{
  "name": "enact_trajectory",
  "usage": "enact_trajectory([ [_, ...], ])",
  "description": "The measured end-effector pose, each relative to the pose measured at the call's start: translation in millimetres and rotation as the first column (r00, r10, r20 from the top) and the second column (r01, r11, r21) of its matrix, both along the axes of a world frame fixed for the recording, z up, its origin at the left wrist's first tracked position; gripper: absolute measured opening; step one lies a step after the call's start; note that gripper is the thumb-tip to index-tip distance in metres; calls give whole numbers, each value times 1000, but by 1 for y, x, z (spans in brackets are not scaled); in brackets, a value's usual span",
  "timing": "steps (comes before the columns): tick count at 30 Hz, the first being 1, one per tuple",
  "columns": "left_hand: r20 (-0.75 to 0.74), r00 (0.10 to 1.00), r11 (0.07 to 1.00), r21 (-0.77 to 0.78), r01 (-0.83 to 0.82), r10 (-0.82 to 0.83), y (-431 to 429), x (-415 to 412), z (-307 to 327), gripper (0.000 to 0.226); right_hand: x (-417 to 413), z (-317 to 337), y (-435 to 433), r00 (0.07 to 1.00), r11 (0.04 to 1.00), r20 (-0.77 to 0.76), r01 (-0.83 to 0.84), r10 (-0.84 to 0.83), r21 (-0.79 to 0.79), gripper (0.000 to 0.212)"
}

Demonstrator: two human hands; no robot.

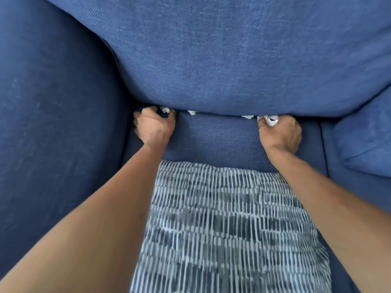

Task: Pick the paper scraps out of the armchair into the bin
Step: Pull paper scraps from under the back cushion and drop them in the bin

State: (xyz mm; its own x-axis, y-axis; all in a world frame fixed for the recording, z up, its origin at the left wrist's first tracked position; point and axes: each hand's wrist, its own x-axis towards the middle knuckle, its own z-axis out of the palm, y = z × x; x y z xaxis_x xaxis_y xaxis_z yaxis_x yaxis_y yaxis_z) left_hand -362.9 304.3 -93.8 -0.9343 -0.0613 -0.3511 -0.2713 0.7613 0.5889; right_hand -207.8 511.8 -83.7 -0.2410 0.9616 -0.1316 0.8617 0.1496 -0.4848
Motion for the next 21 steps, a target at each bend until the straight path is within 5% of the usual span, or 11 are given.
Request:
enact_trajectory([
  [5, -46, 988, 987, 73, -143, 147, 4, -9, -20, 44, -2, 0, 6, 996, 995, -41, 82, -84, -58, 40],
  [11, -48, 990, 989, 65, -130, 133, 9, -8, -8, 36, -2, 1, 8, 986, 986, -98, 123, -134, -116, 28],
  [21, 6, 991, 987, 93, -132, 132, -8, 9, 14, 30, 8, 20, 14, 996, 971, -91, -41, 20, -234, 25],
])
